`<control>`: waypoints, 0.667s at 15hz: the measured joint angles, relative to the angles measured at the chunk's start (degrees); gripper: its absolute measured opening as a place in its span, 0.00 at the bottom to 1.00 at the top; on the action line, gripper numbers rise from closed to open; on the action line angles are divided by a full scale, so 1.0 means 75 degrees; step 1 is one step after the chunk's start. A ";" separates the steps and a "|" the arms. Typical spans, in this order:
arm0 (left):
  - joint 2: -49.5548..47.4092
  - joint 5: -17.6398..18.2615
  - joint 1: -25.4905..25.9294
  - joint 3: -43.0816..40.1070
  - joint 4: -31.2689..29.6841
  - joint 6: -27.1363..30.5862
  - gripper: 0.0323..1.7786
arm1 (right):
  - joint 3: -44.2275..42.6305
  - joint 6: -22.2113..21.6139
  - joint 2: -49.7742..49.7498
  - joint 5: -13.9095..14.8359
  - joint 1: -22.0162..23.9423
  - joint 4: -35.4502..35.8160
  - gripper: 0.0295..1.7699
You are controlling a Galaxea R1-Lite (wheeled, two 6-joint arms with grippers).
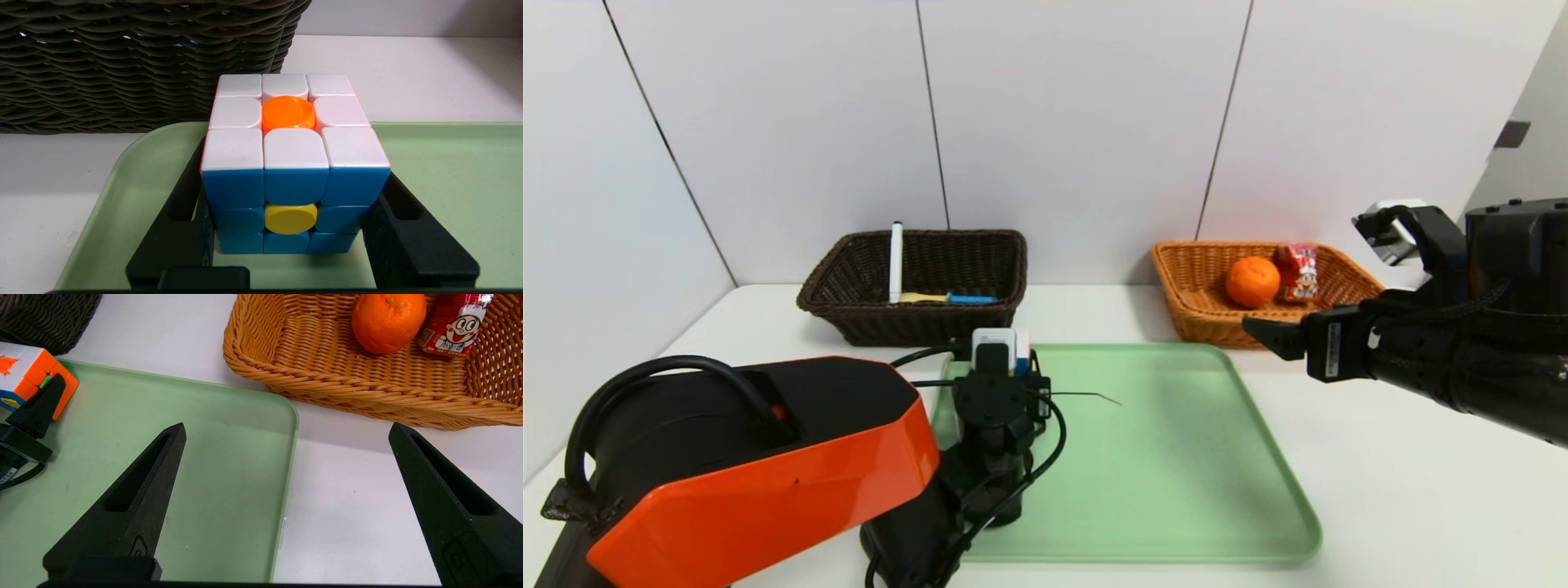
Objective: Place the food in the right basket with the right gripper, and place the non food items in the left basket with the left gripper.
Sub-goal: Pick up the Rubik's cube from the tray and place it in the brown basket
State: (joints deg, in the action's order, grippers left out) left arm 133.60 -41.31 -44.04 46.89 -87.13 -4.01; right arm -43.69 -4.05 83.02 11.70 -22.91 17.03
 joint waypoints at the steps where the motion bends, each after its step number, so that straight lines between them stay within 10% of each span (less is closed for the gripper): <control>1: -0.0050 0.0000 -0.0029 -0.0020 0.0000 -0.0008 0.54 | 0.0002 0.0003 -0.0003 0.0002 0.0000 0.0000 0.97; 10: -0.2191 0.0795 -0.0918 -0.0861 0.0044 0.1416 0.54 | 0.0023 0.0132 -0.0021 0.0002 0.0000 -0.0003 0.97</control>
State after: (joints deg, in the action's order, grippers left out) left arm 117.16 -35.35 -50.93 40.42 -86.80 6.61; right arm -43.52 -3.06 82.86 11.72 -22.91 17.01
